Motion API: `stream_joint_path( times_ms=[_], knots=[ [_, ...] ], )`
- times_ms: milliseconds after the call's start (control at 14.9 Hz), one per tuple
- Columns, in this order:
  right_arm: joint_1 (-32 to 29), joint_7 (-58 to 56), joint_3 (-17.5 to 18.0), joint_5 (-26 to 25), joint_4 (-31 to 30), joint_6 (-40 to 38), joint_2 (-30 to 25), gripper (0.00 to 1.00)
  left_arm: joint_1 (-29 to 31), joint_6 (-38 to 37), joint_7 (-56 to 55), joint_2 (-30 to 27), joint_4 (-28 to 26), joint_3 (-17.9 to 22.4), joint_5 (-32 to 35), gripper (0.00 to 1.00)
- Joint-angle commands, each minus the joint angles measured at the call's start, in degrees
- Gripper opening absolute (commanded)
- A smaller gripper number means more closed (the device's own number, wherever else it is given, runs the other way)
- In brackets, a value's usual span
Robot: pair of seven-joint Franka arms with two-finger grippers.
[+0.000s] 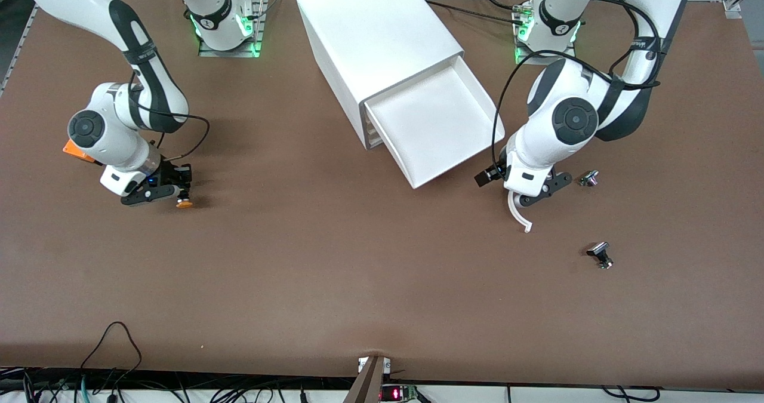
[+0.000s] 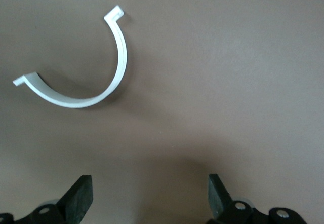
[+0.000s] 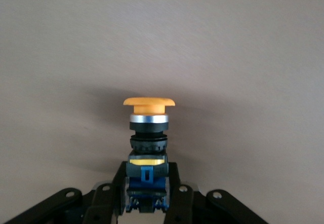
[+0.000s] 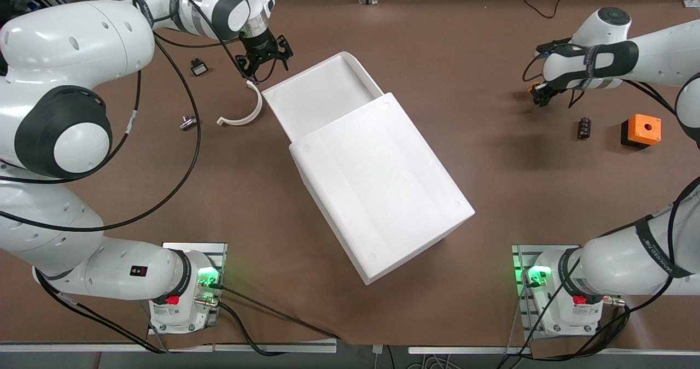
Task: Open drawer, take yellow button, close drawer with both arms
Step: 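Push the drawer shut with the left gripper while the right gripper lowers the button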
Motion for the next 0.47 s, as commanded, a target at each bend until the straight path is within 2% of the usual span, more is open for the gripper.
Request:
stream_joint_path(
  times_ms=[0, 268, 335, 402],
  knots=[
    [-2.0, -0.8, 1.1, 0.2, -1.9, 0.4, -0.2, 0.26, -0.8, -0.2, -5.1, -0.8, -1.1, -2.2, 1.1, 1.0],
    [-2.2, -1.1, 1.0, 0.1, -1.9, 0.3, 0.9, 0.33, -0.8, -5.9, -5.4, -0.8, -1.1, -6.3, -1.4, 1.0],
    [-2.2, -1.1, 1.0, 0.1, -1.8, 0.0, 0.7, 0.41, -0.8, -7.1, -5.4, -0.8, -1.1, -6.9, -2.9, 1.0],
    [-2.2, -0.5, 1.0, 0.2, -1.6, -0.5, 0.4, 0.61, -0.9, -8.0, -5.4, -0.8, -1.1, -7.2, -5.5, 1.0]
  ],
)
